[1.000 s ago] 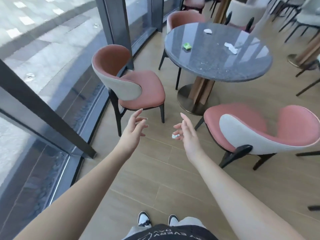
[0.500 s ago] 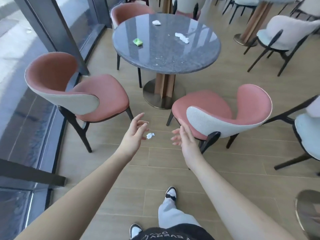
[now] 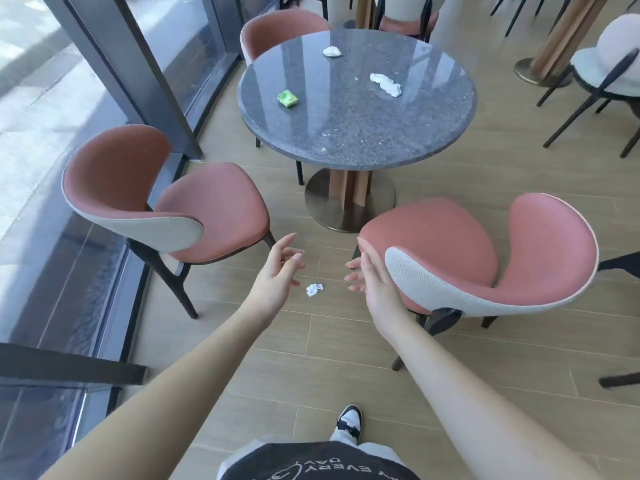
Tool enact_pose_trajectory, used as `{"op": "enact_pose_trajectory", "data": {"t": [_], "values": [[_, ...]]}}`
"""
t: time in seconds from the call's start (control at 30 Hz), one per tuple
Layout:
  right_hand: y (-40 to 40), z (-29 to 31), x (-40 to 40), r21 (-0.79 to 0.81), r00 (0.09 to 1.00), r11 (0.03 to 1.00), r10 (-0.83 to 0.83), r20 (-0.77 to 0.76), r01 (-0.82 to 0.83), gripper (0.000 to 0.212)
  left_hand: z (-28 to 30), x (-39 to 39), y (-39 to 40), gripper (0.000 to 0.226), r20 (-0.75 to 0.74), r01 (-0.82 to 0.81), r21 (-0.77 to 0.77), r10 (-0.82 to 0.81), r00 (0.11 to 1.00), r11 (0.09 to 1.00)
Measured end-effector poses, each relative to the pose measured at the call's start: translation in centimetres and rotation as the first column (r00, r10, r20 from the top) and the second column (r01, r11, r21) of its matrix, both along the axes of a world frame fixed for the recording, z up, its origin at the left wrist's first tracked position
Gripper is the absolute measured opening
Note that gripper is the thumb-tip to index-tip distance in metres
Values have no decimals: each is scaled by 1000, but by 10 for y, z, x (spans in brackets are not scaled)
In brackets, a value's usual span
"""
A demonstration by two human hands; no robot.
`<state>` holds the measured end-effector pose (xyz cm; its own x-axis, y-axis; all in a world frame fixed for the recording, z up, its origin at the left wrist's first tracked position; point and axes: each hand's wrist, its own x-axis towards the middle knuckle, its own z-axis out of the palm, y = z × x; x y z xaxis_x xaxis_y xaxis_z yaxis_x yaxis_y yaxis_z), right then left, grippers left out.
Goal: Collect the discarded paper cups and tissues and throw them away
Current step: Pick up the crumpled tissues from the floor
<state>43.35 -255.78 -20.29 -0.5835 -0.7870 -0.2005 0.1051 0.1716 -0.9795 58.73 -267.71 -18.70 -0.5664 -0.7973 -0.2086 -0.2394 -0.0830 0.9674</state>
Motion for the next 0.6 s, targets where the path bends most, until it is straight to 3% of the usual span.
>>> {"op": "enact_pose_trajectory", "data": {"t": [0.37,0.6], "values": [[-62,-21,-32,59,998,997,45,49,-48,26,-25,-25,-71,73,26,-48,26,48,999,998],[-132,-47,-40,148,997,988,27,66,-36,33,-53,-41,-138,60,45,-43,102,38,998,994]]}}
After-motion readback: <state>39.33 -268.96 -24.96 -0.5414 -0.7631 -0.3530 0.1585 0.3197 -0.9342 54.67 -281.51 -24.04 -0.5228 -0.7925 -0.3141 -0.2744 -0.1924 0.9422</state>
